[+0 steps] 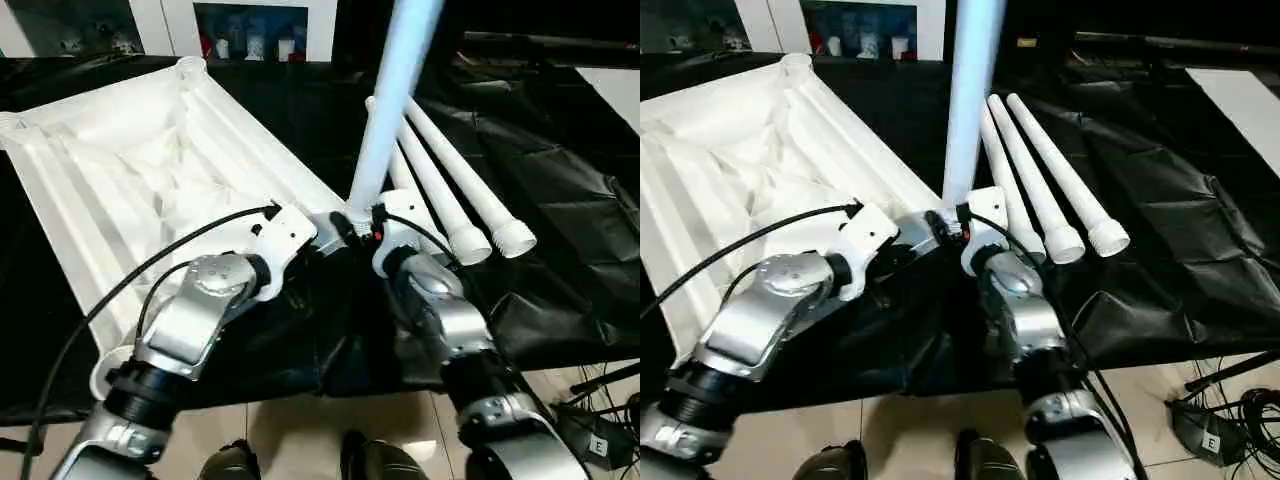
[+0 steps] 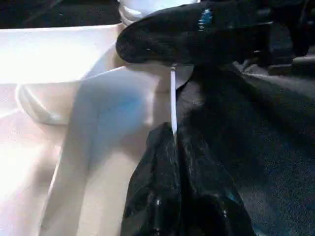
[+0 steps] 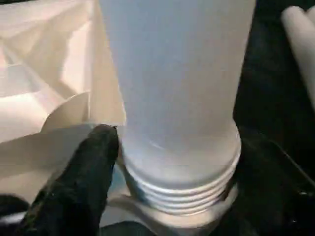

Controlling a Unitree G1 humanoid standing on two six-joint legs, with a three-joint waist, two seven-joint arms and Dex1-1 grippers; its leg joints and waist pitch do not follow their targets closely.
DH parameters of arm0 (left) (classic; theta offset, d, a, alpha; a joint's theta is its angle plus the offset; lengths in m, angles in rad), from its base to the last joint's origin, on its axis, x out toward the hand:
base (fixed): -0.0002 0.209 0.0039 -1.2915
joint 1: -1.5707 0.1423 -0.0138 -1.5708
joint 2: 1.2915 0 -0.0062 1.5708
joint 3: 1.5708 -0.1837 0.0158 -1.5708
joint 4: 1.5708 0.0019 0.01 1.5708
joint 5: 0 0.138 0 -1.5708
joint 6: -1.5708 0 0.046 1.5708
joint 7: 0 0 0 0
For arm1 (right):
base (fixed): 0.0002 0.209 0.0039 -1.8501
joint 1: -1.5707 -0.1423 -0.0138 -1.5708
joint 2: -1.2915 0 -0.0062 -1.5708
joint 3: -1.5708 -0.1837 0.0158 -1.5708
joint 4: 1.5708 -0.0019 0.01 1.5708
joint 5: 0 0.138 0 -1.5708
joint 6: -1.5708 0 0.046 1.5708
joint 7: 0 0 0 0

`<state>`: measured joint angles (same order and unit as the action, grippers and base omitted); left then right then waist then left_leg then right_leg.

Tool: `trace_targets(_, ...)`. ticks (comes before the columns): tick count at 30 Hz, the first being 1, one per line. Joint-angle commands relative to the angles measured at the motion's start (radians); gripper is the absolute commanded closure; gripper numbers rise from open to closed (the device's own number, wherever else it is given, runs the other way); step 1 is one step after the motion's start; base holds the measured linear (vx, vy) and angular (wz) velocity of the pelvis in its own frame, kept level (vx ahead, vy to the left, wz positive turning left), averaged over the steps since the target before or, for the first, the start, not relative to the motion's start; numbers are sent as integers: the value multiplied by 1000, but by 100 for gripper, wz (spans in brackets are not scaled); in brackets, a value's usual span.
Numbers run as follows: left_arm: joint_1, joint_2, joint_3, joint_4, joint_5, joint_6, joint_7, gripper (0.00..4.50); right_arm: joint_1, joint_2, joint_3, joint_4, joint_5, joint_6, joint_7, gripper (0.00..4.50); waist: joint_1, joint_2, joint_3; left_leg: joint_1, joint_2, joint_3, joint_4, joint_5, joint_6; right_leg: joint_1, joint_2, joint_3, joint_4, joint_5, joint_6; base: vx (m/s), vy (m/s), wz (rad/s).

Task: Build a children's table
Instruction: Rotate leg to tighten

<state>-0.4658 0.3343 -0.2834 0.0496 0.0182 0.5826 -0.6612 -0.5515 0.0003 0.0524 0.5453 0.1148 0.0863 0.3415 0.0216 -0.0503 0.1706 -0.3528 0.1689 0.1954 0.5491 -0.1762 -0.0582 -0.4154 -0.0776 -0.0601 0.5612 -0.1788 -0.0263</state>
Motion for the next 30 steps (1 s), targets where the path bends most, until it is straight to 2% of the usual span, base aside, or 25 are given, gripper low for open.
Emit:
trace_targets(1, 54, 22, -58, 44, 0, 8, -61, 450, 14, -16, 49, -43, 7, 25, 75, 59, 6, 3, -52, 4, 60, -32, -78, -264, 39, 34, -82, 61, -63, -350, -149, 0, 0, 0)
trace_targets(4, 72, 70, -60, 13, -10, -7, -118, 450, 33, -92, 67, -103, 4, 61, 172, 30, 9, 4, -55, 4, 61, -27, -72, -228, 54, 33, -79, 62, -59, -322, -167, 20, -15, 2)
trace_targets(5, 78, 89, -60, 2, -15, -14, -137, 450, 41, -126, 79, -126, 3, 72, 218, 30, 12, 4, -57, 5, 60, -23, -67, -208, 62, 34, -75, 63, -54, -288, -176, 59, -45, 6)
trace_targets(7, 89, 123, -57, -23, -35, -30, -186, 450, 63, -197, 100, -178, 13, 85, 326, 20, 19, 4, -59, 17, 60, -13, -59, -188, 80, 25, -72, 66, -50, -242, -192, 79, -53, 16)
trace_targets(8, 94, 141, -56, -32, -44, -60, -217, 450, 74, -231, 105, -204, 23, 87, 379, 20, 19, 5, -64, 10, 59, -13, -55, -142, 99, 36, -69, 65, -37, -166, -218, 82, -53, 16)
trace_targets(9, 98, 152, -55, -37, -51, -81, -237, 450, 81, -252, 108, -219, 31, 89, 413, 20, 22, 5, -71, 5, 57, -12, -51, -56, 123, 46, -64, 63, -21, -47, -239, 82, -44, 7)
trace_targets(10, 104, 173, -49, -49, -70, -65, -268, 450, 95, -292, 114, -248, 46, 87, 473, 20, 20, 4, -76, 5, 55, -9, -46, -19, 139, 46, -62, 63, -13, 21, -254, 75, -31, 3)
trace_targets(11, 104, 173, -49, -49, -70, -65, -268, 450, 95, -292, 114, -248, 46, 87, 473, 20, 21, 3, -76, 5, 53, -9, -43, 12, 155, 48, -60, 63, -6, 79, -269, 75, -31, 3)
trace_targets(12, 111, 198, -49, -58, -84, -79, -307, 450, 103, -319, 119, -265, 57, 85, 516, 20, 21, 0, -82, -5, 49, -10, -33, 82, 196, 56, -59, 62, 8, 201, -301, 54, -21, 2)
trace_targets(13, 116, 209, -48, -64, -92, -84, -326, 450, 107, -332, 123, -273, 59, 83, 536, 20, 20, -2, -83, -8, 47, -10, -30, 92, 203, 58, -59, 62, 12, 223, -307, 0, 0, 0)
trace_targets(15, 123, 225, -45, -74, -105, -95, -354, 450, 111, -348, 127, -283, 64, 84, 562, 20, 18, 1, -82, -9, 53, -13, -28, 85, 218, 54, -60, 57, 13, 203, -322, 0, 0, 0)
trace_targets(16, 130, 240, -44, -87, -117, -95, -374, 450, 115, -359, 130, -293, 72, 89, 582, 20, 18, 2, -77, -9, 56, -14, -31, 44, 208, 54, -62, 56, 6, 128, -320, 0, 0, 0)
trace_targets(17, 130, 242, -44, -88, -117, -96, -375, 450, 115, -360, 130, -294, 72, 89, 583, 20, 18, 2, -77, -9, 56, -14, -31, 44, 208, 54, -62, 56, 6, 128, -320, 0, 0, 0)
trace_targets(18, 136, 252, -42, -94, -121, -99, -383, 450, 116, -366, 135, -297, 75, 87, 596, 20, 18, 4, -73, -4, 60, -15, -36, -22, 178, 50, -64, 55, -6, -2, -306, 0, 0, 0)
trace_targets(19, 138, 256, -39, -95, -124, -102, -387, 450, 117, -371, 139, -302, 75, 87, 605, 20, 19, 6, -68, 0, 63, -14, -39, -65, 152, 46, -65, 56, -14, -81, -293, 0, 0, 0)
trace_targets(22, 140, 262, -38, -94, -127, -111, -389, 450, 120, -368, 136, -309, 83, 85, 617, 20, 20, 8, -65, 5, 65, -16, -44, -128, 103, 41, -66, 58, -24, -184, -268, 0, 0, 0)
trace_targets(24, 140, 265, -38, -93, -129, -114, -392, 450, 119, -366, 134, -311, 89, 87, 622, 20, 19, 6, -66, 4, 65, -17, -45, -144, 80, 40, -67, 60, -24, -205, -250, 0, 0, 0)
trace_targets(25, 141, 264, -37, -94, -132, -114, -393, 450, 118, -365, 135, -311, 89, 88, 622, 20, 19, 6, -68, 4, 64, -17, -44, -140, 78, 40, -67, 61, -23, -198, -248, 0, 0, 0)
trace_targets(27, 142, 264, -36, -95, -135, -115, -395, 450, 118, -364, 141, -310, 86, 87, 630, 20, 19, 4, -70, 0, 62, -17, -42, -115, 85, 42, -66, 62, -17, -161, -250, 0, 0, 0)
trace_targets(30, 144, 264, -38, -97, -137, -118, -402, 450, 120, -359, 151, -302, 82, 89, 646, 20, 18, 2, -77, -4, 58, -16, -35, -50, 116, 48, -65, 63, -4, -56, -268, 0, 0, 0)
